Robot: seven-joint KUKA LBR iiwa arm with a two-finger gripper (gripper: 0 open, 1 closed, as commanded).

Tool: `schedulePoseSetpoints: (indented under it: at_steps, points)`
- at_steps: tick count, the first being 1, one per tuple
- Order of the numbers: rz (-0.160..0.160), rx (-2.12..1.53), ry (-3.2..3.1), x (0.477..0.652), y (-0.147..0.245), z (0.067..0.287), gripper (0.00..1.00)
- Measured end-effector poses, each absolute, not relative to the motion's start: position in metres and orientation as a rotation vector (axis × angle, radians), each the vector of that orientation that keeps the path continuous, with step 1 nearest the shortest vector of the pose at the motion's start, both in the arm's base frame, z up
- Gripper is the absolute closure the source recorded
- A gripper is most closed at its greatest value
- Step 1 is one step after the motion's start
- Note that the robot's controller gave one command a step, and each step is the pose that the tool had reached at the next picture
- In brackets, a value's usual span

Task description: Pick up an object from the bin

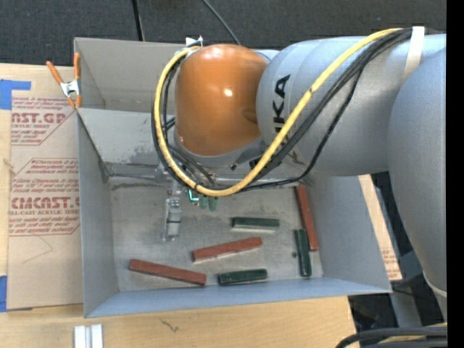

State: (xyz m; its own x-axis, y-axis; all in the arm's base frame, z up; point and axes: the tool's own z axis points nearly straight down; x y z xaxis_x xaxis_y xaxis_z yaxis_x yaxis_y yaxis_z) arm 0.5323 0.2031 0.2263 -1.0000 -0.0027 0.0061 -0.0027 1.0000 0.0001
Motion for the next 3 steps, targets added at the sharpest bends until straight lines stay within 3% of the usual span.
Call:
schedulePoseSetpoints:
  at_steps: [1, 2, 3]
  points:
    - [-0.002, 0.001, -3.143, 0.534, 0.202, 0.230, 0.00]
    - [-0.004, 0.011, -3.145, 0.509, 0.187, 0.152, 0.00]
    - [-0.001, -0.020, -3.139, 0.489, 0.178, 0.148, 0.00]
